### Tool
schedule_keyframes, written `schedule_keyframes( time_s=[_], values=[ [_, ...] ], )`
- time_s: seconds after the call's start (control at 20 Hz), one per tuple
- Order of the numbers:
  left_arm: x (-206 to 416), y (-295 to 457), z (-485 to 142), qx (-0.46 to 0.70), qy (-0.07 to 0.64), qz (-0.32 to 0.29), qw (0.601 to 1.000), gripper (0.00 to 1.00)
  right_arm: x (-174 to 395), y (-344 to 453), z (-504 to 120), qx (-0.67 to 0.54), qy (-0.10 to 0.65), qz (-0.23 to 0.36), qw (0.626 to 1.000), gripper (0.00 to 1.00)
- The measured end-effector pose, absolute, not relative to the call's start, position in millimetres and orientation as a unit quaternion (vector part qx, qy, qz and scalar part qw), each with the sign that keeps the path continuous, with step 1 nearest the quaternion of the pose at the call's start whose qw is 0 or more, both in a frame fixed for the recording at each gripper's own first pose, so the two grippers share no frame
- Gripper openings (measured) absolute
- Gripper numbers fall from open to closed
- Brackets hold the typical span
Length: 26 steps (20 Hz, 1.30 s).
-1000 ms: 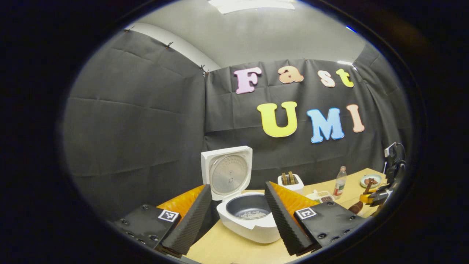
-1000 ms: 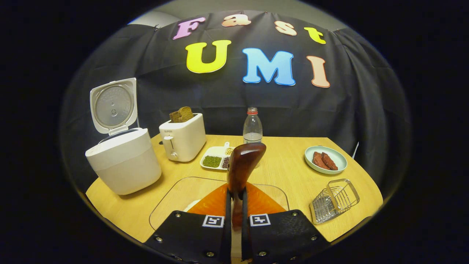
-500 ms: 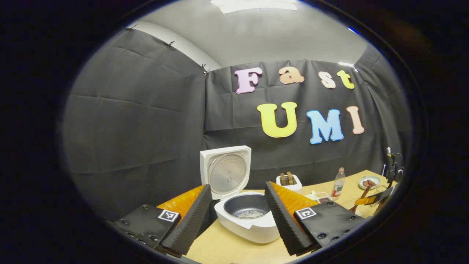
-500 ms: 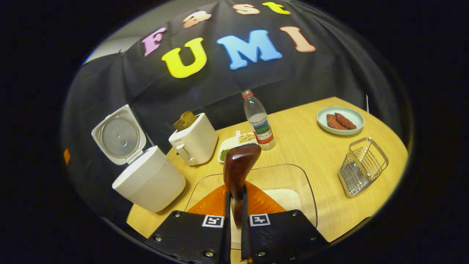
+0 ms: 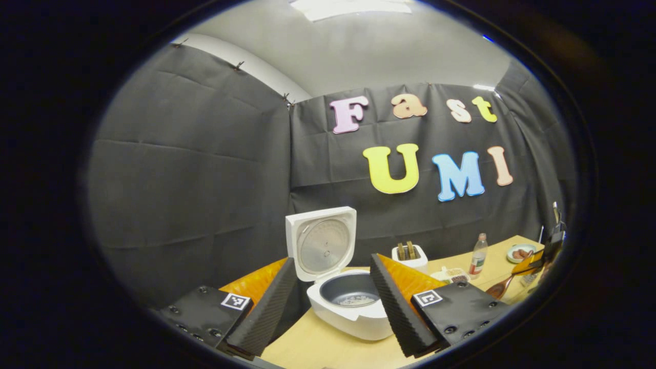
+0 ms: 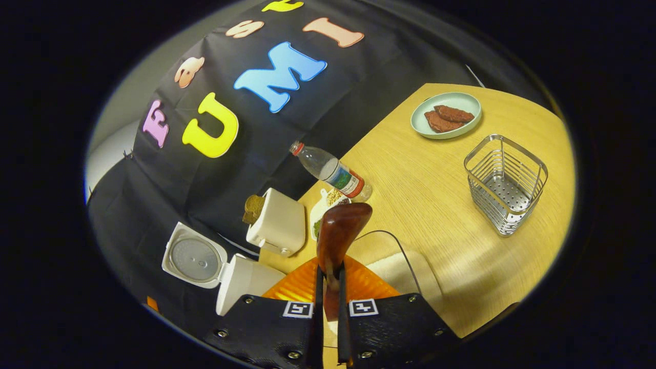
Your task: Close the left gripper, press the button to open the rice cooker; take a wooden spoon from the chopstick holder with the right hand, scoop a spoonful of rice and pour it into the rice cooker, then put the wooden spoon back into the chopstick holder.
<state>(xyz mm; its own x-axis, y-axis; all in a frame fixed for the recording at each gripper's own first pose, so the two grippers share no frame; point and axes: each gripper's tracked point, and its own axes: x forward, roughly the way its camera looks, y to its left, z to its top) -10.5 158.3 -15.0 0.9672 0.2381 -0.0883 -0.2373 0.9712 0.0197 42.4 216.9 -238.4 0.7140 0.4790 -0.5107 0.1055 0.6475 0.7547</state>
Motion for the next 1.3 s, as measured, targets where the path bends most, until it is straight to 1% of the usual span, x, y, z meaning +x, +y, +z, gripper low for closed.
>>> schedule_keyframes(
  time_s=[0.3, 0.4, 0.45, 0.5, 0.55, 0.6, 0.65, 0.7, 0.75, 0.85, 0.9, 0.95, 1.0, 1.3],
  values=[
    [-12.0, 167.2, -21.6, -0.006, 0.045, 0.131, 0.990, 0.95, 53.3, 236.3, -197.7, 0.483, 0.353, 0.143, 0.789, 0.11],
    [-14.7, 173.4, -24.0, -0.010, 0.045, 0.137, 0.990, 0.95, 57.3, 247.8, -187.7, 0.496, 0.351, 0.153, 0.779, 0.11],
    [-15.2, 176.5, -26.8, -0.011, 0.046, 0.141, 0.989, 0.95, 58.7, 253.1, -183.7, 0.498, 0.351, 0.158, 0.777, 0.11],
    [-18.0, 179.4, -27.0, -0.013, 0.047, 0.144, 0.988, 1.00, 60.9, 259.9, -180.0, 0.496, 0.351, 0.164, 0.777, 0.11],
    [-20.6, 181.8, -28.0, -0.015, 0.048, 0.148, 0.988, 1.00, 62.7, 267.1, -176.7, 0.494, 0.352, 0.170, 0.777, 0.11],
    [-22.6, 186.1, -29.3, -0.016, 0.049, 0.152, 0.987, 0.95, 64.2, 274.3, -171.7, 0.492, 0.352, 0.177, 0.776, 0.11],
    [-23.9, 190.8, -32.8, -0.018, 0.050, 0.157, 0.986, 0.95, 65.8, 283.0, -166.4, 0.491, 0.351, 0.186, 0.776, 0.11],
    [-26.1, 195.3, -34.4, -0.021, 0.051, 0.161, 0.985, 1.00, 66.4, 291.9, -159.3, 0.490, 0.351, 0.195, 0.774, 0.11],
    [-28.6, 198.5, -38.2, -0.025, 0.053, 0.167, 0.984, 0.95, 68.1, 300.0, -152.1, 0.491, 0.349, 0.204, 0.772, 0.11],
    [-34.9, 206.5, -42.8, -0.034, 0.055, 0.176, 0.982, 0.95, 71.1, 318.3, -138.8, 0.488, 0.347, 0.222, 0.770, 0.11],
    [-38.4, 210.9, -45.0, -0.037, 0.056, 0.181, 0.981, 1.00, 74.0, 326.0, -132.5, 0.486, 0.345, 0.228, 0.770, 0.11],
    [-42.3, 214.9, -47.9, -0.039, 0.058, 0.187, 0.980, 0.95, 75.5, 335.0, -126.3, 0.484, 0.343, 0.235, 0.770, 0.11],
    [-46.0, 220.0, -50.8, -0.040, 0.059, 0.192, 0.979, 1.00, 77.3, 343.7, -120.2, 0.482, 0.342, 0.242, 0.770, 0.11],
    [-77.2, 244.8, -71.8, -0.036, 0.082, 0.225, 0.970, 1.00, 84.9, 410.7, -99.9, 0.462, 0.339, 0.286, 0.768, 0.11]
  ],
)
